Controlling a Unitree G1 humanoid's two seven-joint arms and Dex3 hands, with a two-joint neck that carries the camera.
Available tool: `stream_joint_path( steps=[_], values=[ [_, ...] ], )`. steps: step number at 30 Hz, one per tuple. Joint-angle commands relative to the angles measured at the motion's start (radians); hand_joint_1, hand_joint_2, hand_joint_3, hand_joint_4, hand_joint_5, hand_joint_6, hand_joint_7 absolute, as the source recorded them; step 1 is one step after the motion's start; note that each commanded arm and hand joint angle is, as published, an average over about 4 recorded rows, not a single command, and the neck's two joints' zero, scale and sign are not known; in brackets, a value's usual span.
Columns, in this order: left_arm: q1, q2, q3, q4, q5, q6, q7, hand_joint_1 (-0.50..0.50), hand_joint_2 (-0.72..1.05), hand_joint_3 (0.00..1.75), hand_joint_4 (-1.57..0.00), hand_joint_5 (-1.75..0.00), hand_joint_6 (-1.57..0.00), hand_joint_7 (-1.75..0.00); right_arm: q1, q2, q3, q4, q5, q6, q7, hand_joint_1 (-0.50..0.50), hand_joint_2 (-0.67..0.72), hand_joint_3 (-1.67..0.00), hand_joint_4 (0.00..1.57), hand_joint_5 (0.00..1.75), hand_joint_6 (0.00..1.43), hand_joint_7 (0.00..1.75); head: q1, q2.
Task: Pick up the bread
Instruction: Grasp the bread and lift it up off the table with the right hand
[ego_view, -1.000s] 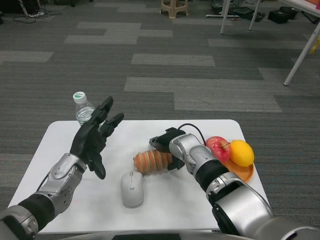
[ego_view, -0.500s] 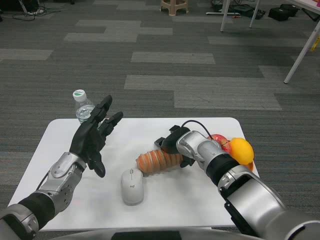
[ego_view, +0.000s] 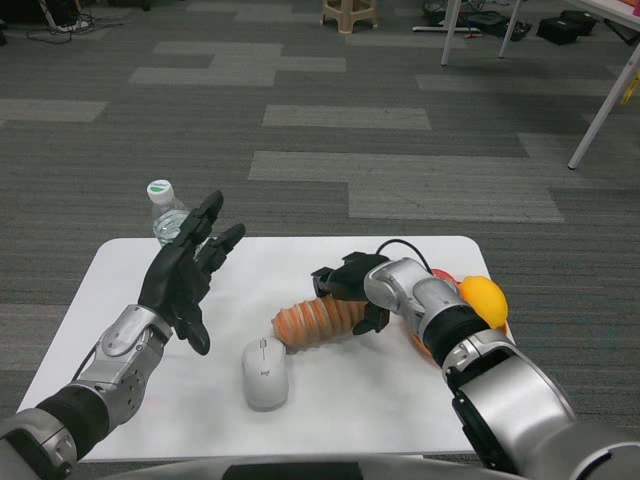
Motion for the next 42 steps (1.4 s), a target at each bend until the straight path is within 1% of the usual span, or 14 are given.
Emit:
stream_joint_path(
  steps=[1, 4, 6, 13, 15, 18, 22, 26, 29, 30, 32, 34, 38, 42],
  values=[
    [0.006, 0.008, 0.006, 0.01, -0.004, -0.01, -0.006, 0.5, -0.64, 0.09, 0.0, -0.41, 0.0, 0.0, 0.072, -0.012, 0.0, 0.059, -0.009, 0.022, 0.033, -0.41, -0.54, -0.85, 0.0, 1.09, 0.28, 1.54, -0.001, -0.002],
    [0.006, 0.008, 0.006, 0.011, -0.004, -0.01, -0.006, 0.5, -0.64, 0.09, 0.0, -0.41, 0.0, 0.0, 0.069, -0.012, -0.016, 0.054, -0.008, 0.031, 0.02, -0.39, -0.57, -0.79, 0.0, 1.16, 0.33, 1.54, -0.003, -0.002],
    [0.006, 0.007, 0.006, 0.011, -0.003, -0.01, -0.007, 0.5, -0.64, 0.09, 0.0, -0.41, 0.0, 0.0, 0.065, -0.015, -0.022, 0.048, -0.007, 0.032, 0.015, -0.4, -0.6, -0.77, 0.0, 1.16, 0.36, 1.54, -0.003, -0.001],
    [0.006, 0.005, 0.006, 0.012, -0.002, -0.01, -0.006, 0.5, -0.64, 0.09, 0.0, -0.41, 0.0, 0.0, 0.057, -0.03, -0.06, 0.015, 0.006, 0.03, 0.002, -0.42, -0.6, -0.54, 0.0, 1.16, 0.44, 1.54, -0.002, 0.003],
    [0.006, 0.005, 0.006, 0.012, -0.002, -0.01, -0.006, 0.5, -0.64, 0.09, 0.0, -0.41, 0.0, 0.0, 0.05, -0.033, -0.082, 0.009, 0.036, 0.029, -0.006, -0.42, -0.6, -0.46, 0.0, 1.14, 0.47, 1.54, 0.0, 0.006],
    [0.006, 0.005, 0.006, 0.012, -0.002, -0.01, -0.006, 0.5, -0.64, 0.09, 0.0, -0.41, 0.0, 0.0, 0.045, -0.036, -0.112, -0.002, 0.088, 0.028, -0.014, -0.42, -0.6, -0.4, 0.0, 1.07, 0.54, 1.54, 0.004, 0.008],
    [0.006, 0.005, 0.009, 0.012, -0.002, -0.011, -0.006, 0.5, -0.64, 0.09, 0.0, -0.41, 0.0, 0.0, 0.051, -0.036, -0.162, -0.028, 0.158, 0.028, -0.015, -0.42, -0.6, -0.42, 0.0, 0.97, 0.56, 1.54, 0.006, 0.013],
    [0.006, 0.005, 0.011, 0.012, -0.002, -0.011, -0.006, 0.5, -0.64, 0.09, 0.0, -0.41, 0.0, 0.0, 0.069, -0.032, -0.203, -0.061, 0.257, 0.013, -0.016, -0.42, -0.6, -0.4, 0.0, 0.97, 0.56, 1.54, 0.009, 0.017],
    [0.005, 0.005, 0.011, 0.012, -0.002, -0.012, -0.006, 0.5, -0.64, 0.09, 0.0, -0.41, 0.0, 0.0, 0.083, -0.03, -0.21, -0.078, 0.332, -0.006, -0.016, -0.43, -0.6, -0.4, 0.0, 0.97, 0.56, 1.54, 0.014, 0.021],
    [0.005, 0.005, 0.012, 0.012, -0.002, -0.011, -0.006, 0.5, -0.64, 0.09, 0.0, -0.41, 0.0, 0.0, 0.089, -0.029, -0.215, -0.086, 0.36, -0.019, -0.016, -0.43, -0.6, -0.4, 0.0, 0.97, 0.56, 1.54, 0.016, 0.022],
    [0.005, 0.005, 0.014, 0.012, -0.002, -0.01, -0.006, 0.5, -0.64, 0.09, 0.0, -0.41, 0.0, 0.0, 0.111, -0.025, -0.229, -0.109, 0.464, -0.042, -0.014, -0.42, -0.6, -0.42, 0.0, 0.97, 0.56, 1.54, 0.025, 0.03],
    [0.005, 0.005, 0.015, 0.012, -0.001, -0.011, -0.006, 0.5, -0.64, 0.09, 0.0, -0.41, 0.0, 0.0, 0.138, -0.02, -0.239, -0.133, 0.596, -0.055, -0.012, -0.42, -0.6, -0.46, 0.0, 0.97, 0.54, 1.54, 0.028, 0.035],
    [0.004, 0.005, 0.017, 0.012, -0.001, -0.012, -0.006, 0.5, -0.64, 0.09, 0.0, -0.41, 0.0, 0.0, 0.167, -0.017, -0.246, -0.147, 0.806, -0.086, -0.01, -0.42, -0.6, -0.48, 0.0, 0.97, 0.53, 1.54, 0.036, 0.049],
    [0.0, 0.003, 0.021, 0.015, 0.0, -0.012, -0.006, 0.5, -0.64, 0.09, 0.0, -0.41, 0.0, 0.0, 0.189, -0.009, -0.242, -0.15, 1.08, -0.157, -0.003, -0.42, -0.62, -0.48, 0.0, 0.97, 0.54, 1.54, 0.045, 0.059]
  ],
)
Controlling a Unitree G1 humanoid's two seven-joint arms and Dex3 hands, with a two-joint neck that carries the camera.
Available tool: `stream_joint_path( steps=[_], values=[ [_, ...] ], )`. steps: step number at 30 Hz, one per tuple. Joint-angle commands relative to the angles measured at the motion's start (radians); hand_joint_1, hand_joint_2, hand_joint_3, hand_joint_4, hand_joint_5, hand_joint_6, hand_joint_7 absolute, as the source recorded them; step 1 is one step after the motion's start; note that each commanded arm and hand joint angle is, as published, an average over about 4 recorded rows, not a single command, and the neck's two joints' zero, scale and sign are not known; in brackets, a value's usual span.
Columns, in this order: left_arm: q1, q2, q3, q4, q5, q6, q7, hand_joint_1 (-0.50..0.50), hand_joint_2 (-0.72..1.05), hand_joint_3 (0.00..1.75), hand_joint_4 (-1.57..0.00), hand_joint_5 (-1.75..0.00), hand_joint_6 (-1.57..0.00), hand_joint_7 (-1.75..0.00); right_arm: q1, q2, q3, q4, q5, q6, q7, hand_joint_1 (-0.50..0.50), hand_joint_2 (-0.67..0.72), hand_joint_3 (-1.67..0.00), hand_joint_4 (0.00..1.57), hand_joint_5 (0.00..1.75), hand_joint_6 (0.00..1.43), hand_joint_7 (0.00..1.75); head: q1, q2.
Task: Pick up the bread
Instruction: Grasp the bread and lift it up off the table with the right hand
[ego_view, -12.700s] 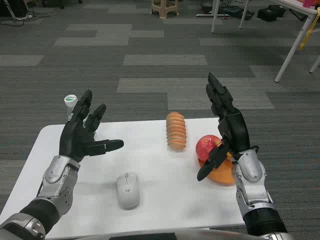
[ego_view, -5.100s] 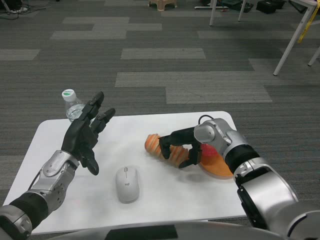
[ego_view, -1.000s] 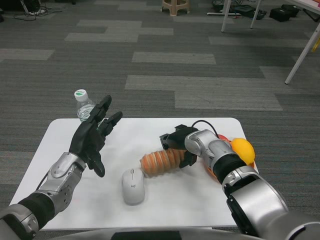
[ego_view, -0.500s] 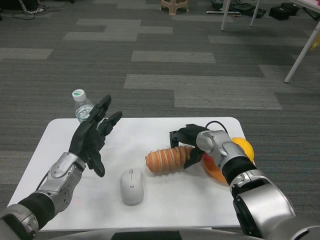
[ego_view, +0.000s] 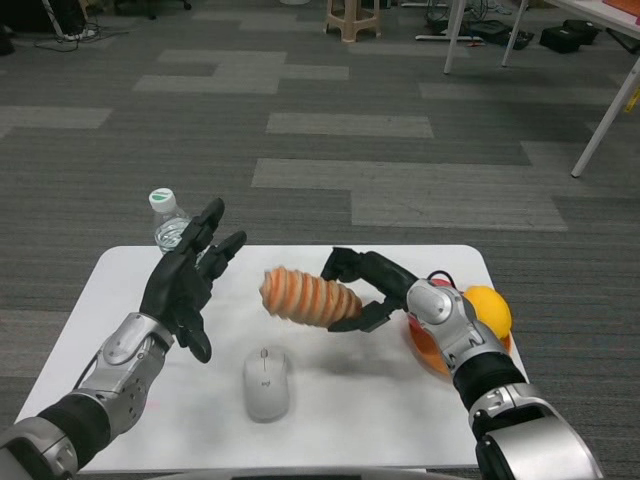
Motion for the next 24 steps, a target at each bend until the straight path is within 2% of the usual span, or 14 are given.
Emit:
stream_joint_path(
  steps=[1, 3, 6, 15, 19, 24],
  values=[
    [-0.001, 0.006, 0.007, 0.013, 0.001, -0.006, -0.006, 0.5, -0.64, 0.09, 0.0, -0.41, 0.0, 0.0, 0.025, 0.007, -0.008, -0.015, 0.222, -0.075, 0.006, -0.42, -0.62, -0.48, 0.0, 0.97, 0.55, 1.54, 0.011, 0.011],
    [-0.001, 0.005, 0.008, 0.013, 0.002, -0.007, -0.006, 0.5, -0.66, 0.09, 0.0, -0.41, 0.0, 0.0, 0.037, 0.008, -0.007, -0.039, 0.31, -0.086, 0.015, -0.42, -0.62, -0.48, 0.0, 0.97, 0.57, 1.54, 0.014, 0.017],
    [-0.001, 0.003, 0.013, 0.013, 0.004, -0.012, -0.006, 0.5, -0.66, 0.09, 0.0, -0.44, 0.0, 0.0, 0.065, 0.013, -0.019, -0.099, 0.376, -0.093, 0.012, -0.45, -0.6, -0.48, 0.02, 0.97, 0.66, 1.54, 0.014, 0.024],
    [-0.001, -0.016, 0.033, 0.012, 0.02, -0.018, -0.006, 0.5, -0.64, 0.09, 0.0, -0.41, 0.0, 0.0, 0.131, 0.032, -0.115, -0.215, 0.43, -0.092, -0.057, -0.46, -0.6, -0.48, 0.15, 1.16, 0.9, 1.54, -0.004, 0.032],
    [-0.002, -0.025, 0.052, 0.006, 0.028, -0.022, -0.006, 0.5, -0.64, 0.09, 0.0, -0.41, 0.0, 0.0, 0.154, 0.04, -0.147, -0.256, 0.439, -0.092, -0.061, -0.46, -0.6, -0.48, 0.19, 1.16, 0.93, 1.54, -0.003, 0.035],
    [0.001, -0.041, 0.089, 0.001, 0.051, -0.025, -0.005, 0.5, -0.64, 0.09, 0.0, -0.51, 0.0, 0.0, 0.177, 0.042, -0.162, -0.293, 0.444, -0.092, -0.104, -0.46, -0.6, -0.48, 0.26, 1.16, 1.0, 1.54, -0.005, 0.042]
  ],
)
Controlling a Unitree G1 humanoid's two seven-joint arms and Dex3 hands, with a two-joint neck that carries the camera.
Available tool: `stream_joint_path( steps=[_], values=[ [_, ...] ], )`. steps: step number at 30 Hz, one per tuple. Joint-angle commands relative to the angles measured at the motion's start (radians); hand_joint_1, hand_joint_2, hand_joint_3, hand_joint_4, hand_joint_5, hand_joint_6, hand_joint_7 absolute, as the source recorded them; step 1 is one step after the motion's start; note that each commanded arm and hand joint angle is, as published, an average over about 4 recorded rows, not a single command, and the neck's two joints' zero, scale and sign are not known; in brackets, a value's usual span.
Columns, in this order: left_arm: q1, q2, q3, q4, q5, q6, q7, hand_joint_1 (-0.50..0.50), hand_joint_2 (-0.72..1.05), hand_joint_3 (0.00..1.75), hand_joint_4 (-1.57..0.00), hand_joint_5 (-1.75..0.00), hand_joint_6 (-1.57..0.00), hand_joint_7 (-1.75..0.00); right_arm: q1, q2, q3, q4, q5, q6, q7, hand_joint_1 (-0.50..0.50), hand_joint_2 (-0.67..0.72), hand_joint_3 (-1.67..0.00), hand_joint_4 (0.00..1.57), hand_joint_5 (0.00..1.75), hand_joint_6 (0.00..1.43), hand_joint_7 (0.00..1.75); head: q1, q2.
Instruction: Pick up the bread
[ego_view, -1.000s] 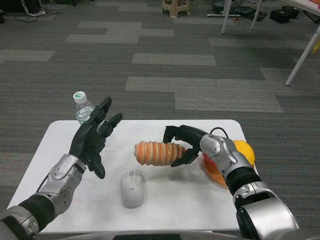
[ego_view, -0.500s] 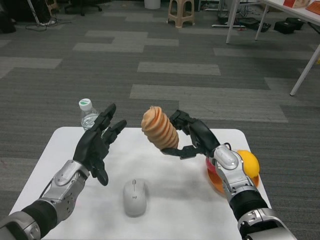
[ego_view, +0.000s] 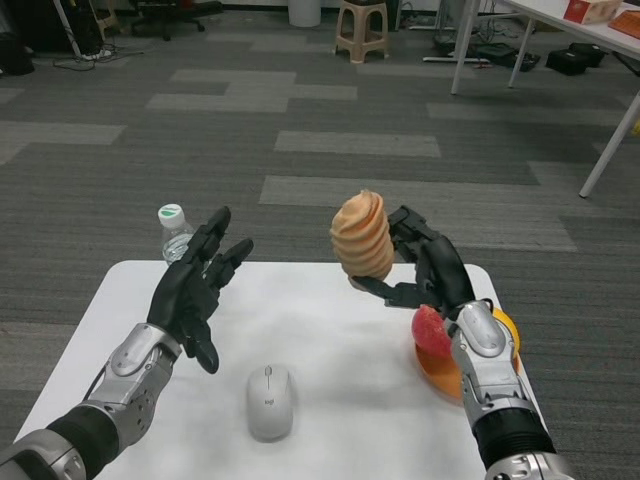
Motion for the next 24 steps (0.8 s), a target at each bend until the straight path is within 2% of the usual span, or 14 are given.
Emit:
stream_joint_path(
  steps=[1, 6, 9, 12, 16, 19, 20, 24],
  values=[
    [0.002, -0.015, 0.035, -0.001, 0.019, -0.012, -0.005, 0.5, -0.64, 0.09, 0.0, -0.49, 0.0, 0.0, 0.02, 0.006, -0.017, -0.036, 0.013, -0.009, -0.035, -0.46, -0.6, -0.48, 0.26, 1.16, 1.0, 1.54, -0.001, 0.004],
    [0.003, -0.026, 0.05, -0.005, 0.025, -0.015, -0.005, 0.5, -0.64, 0.09, 0.0, -0.44, 0.0, 0.0, 0.022, 0.006, -0.016, -0.042, 0.014, -0.01, -0.039, -0.46, -0.6, -0.48, 0.29, 1.19, 1.03, 1.54, 0.003, 0.007],
    [0.004, -0.031, 0.061, -0.007, 0.033, -0.019, -0.005, 0.5, -0.64, 0.09, 0.0, -0.51, 0.0, 0.0, 0.021, 0.012, -0.015, -0.046, 0.014, -0.01, -0.039, -0.46, -0.6, -0.48, 0.29, 1.24, 1.03, 1.54, 0.005, 0.007],
    [0.008, -0.034, 0.071, -0.011, 0.041, -0.022, -0.003, 0.5, -0.64, 0.09, 0.0, -0.51, 0.0, 0.0, 0.02, 0.019, -0.012, -0.046, 0.014, -0.01, -0.039, -0.46, -0.6, -0.48, 0.29, 1.19, 1.03, 1.54, 0.007, 0.006],
    [0.011, -0.034, 0.076, -0.016, 0.044, -0.022, -0.003, 0.5, -0.64, 0.09, 0.0, -0.44, 0.0, 0.0, 0.02, 0.022, -0.009, -0.048, 0.014, -0.01, -0.039, -0.46, -0.6, -0.48, 0.3, 1.19, 1.03, 1.54, 0.008, 0.006],
    [0.014, -0.032, 0.078, -0.02, 0.045, -0.022, -0.003, 0.5, -0.64, 0.09, 0.0, -0.51, 0.0, 0.0, 0.021, 0.023, -0.004, -0.053, 0.014, -0.01, -0.04, -0.46, -0.6, -0.48, 0.29, 1.26, 1.03, 1.54, 0.009, 0.008],
    [0.016, -0.032, 0.079, -0.022, 0.045, -0.022, -0.003, 0.5, -0.64, 0.09, 0.0, -0.51, 0.0, 0.0, 0.022, 0.024, -0.001, -0.055, 0.014, -0.01, -0.041, -0.46, -0.6, -0.48, 0.3, 1.24, 1.03, 1.54, 0.011, 0.008],
    [0.025, -0.031, 0.085, -0.03, 0.046, -0.023, -0.003, 0.5, -0.64, 0.09, 0.0, -0.44, 0.0, 0.0, 0.022, 0.025, 0.013, -0.06, 0.014, -0.01, -0.041, -0.46, -0.6, -0.48, 0.31, 1.21, 1.03, 1.54, 0.013, 0.009]
  ],
)
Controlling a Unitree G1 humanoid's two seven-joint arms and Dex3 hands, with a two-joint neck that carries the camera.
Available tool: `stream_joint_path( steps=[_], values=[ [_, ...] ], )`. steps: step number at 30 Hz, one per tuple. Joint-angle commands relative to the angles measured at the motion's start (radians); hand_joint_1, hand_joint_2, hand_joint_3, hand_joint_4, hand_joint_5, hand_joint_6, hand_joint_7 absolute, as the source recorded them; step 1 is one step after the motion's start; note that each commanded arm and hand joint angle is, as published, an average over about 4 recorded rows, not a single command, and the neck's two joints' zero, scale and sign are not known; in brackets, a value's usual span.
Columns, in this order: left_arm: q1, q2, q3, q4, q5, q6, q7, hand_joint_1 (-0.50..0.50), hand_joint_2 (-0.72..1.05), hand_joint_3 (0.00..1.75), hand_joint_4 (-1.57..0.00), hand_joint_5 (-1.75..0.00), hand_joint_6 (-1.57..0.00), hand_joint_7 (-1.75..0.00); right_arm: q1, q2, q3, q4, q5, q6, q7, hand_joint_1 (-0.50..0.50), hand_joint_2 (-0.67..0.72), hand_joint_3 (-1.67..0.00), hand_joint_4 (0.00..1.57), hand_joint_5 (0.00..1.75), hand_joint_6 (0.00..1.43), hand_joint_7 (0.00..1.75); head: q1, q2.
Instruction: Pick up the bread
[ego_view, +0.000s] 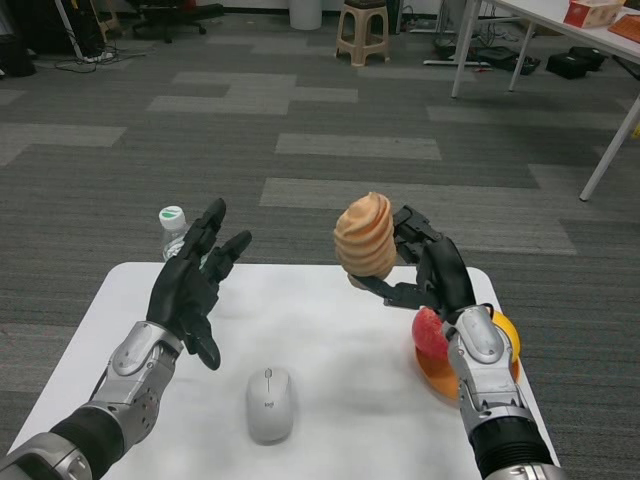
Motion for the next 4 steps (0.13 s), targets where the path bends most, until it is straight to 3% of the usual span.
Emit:
stream_joint_path(
  steps=[1, 4],
  values=[
    [0.016, -0.001, 0.014, -0.014, 0.007, -0.012, -0.003, 0.5, -0.64, 0.09, 0.0, -0.46, 0.0, 0.0, 0.003, 0.004, 0.011, -0.015, 0.013, -0.01, -0.007, -0.46, -0.6, -0.48, 0.31, 1.21, 1.03, 1.54, 0.0, 0.0],
    [0.021, -0.001, 0.018, -0.018, 0.009, -0.012, -0.003, 0.5, -0.64, 0.09, 0.0, -0.44, 0.0, 0.0, 0.004, 0.004, 0.017, -0.016, 0.013, -0.01, -0.007, -0.46, -0.6, -0.48, 0.31, 1.2, 1.04, 1.54, 0.0, 0.0]
  ],
)
